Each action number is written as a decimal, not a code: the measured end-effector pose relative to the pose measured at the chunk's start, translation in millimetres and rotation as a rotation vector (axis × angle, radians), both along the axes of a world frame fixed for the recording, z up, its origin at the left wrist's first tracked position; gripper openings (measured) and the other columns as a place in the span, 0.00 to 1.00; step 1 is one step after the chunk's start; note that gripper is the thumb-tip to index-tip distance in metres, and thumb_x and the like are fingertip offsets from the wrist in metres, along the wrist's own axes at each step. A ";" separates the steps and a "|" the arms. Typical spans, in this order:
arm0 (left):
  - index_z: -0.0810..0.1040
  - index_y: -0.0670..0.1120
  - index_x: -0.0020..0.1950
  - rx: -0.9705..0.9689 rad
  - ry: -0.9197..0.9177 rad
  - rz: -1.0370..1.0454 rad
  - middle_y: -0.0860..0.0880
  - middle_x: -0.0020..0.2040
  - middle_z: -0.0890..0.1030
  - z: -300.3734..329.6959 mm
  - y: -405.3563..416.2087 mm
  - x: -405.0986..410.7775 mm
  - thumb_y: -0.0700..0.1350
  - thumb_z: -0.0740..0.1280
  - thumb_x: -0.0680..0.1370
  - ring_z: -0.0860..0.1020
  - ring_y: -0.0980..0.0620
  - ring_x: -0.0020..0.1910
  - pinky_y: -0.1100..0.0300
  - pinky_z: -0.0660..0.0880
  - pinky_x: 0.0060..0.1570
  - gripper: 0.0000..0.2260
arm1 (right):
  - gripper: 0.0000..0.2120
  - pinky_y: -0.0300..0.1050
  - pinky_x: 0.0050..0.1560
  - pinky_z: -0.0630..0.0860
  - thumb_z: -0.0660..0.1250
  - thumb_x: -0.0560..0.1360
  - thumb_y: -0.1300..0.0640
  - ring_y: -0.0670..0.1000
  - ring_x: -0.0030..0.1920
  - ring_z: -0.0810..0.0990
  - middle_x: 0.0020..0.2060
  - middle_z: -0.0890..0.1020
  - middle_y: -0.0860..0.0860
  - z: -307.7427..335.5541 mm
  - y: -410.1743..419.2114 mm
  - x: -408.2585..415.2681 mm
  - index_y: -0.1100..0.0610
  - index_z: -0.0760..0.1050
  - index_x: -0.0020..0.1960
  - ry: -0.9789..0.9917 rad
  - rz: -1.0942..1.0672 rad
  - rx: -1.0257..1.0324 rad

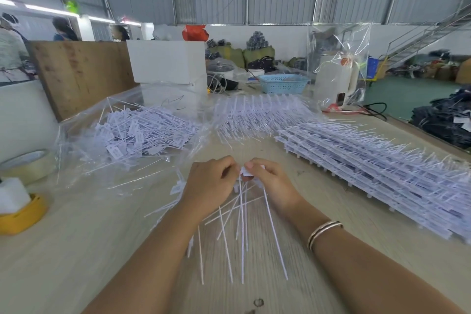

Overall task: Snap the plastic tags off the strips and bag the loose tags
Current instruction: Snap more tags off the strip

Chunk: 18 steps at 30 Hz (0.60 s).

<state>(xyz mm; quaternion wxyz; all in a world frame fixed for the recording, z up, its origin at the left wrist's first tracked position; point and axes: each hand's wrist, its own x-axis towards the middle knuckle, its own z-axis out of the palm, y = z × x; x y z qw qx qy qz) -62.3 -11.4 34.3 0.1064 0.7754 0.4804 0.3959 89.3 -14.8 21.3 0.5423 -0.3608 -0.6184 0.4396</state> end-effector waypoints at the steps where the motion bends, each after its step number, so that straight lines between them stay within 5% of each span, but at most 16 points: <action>1: 0.68 0.53 0.31 -0.009 -0.021 -0.008 0.55 0.23 0.70 -0.7 0.3 0.6 0.47 0.61 0.79 0.68 0.57 0.26 0.59 0.62 0.35 0.16 | 0.11 0.34 0.44 0.73 0.64 0.77 0.61 0.45 0.37 0.77 0.32 0.78 0.51 -0.4 0.4 -0.3 0.61 0.76 0.36 -0.018 -0.009 0.012; 8: 0.66 0.48 0.31 -0.216 -0.328 -0.087 0.56 0.25 0.66 4.6 3.2 5.3 0.45 0.60 0.81 0.65 0.59 0.27 0.67 0.61 0.29 0.17 | 0.09 0.40 0.47 0.72 0.63 0.78 0.62 0.51 0.41 0.75 0.36 0.76 0.56 -0.2 0.9 -3.1 0.62 0.76 0.41 0.005 -0.048 0.114; 15: 0.68 0.48 0.33 -0.325 -0.602 -0.062 0.54 0.28 0.68 8.0 -0.4 9.9 0.47 0.58 0.81 0.66 0.56 0.28 0.60 0.63 0.36 0.17 | 0.11 0.29 0.43 0.70 0.61 0.79 0.61 0.41 0.36 0.74 0.33 0.78 0.41 1.2 2.4 0.0 0.55 0.76 0.39 0.080 -0.140 0.160; 18: 0.69 0.48 0.31 -0.194 -0.507 -0.048 0.57 0.25 0.72 9.7 -0.2 3.5 0.46 0.59 0.81 0.69 0.62 0.26 0.69 0.64 0.32 0.17 | 0.12 0.34 0.44 0.70 0.61 0.80 0.60 0.42 0.36 0.74 0.33 0.77 0.43 0.2 4.3 5.2 0.54 0.75 0.38 0.067 -0.200 0.146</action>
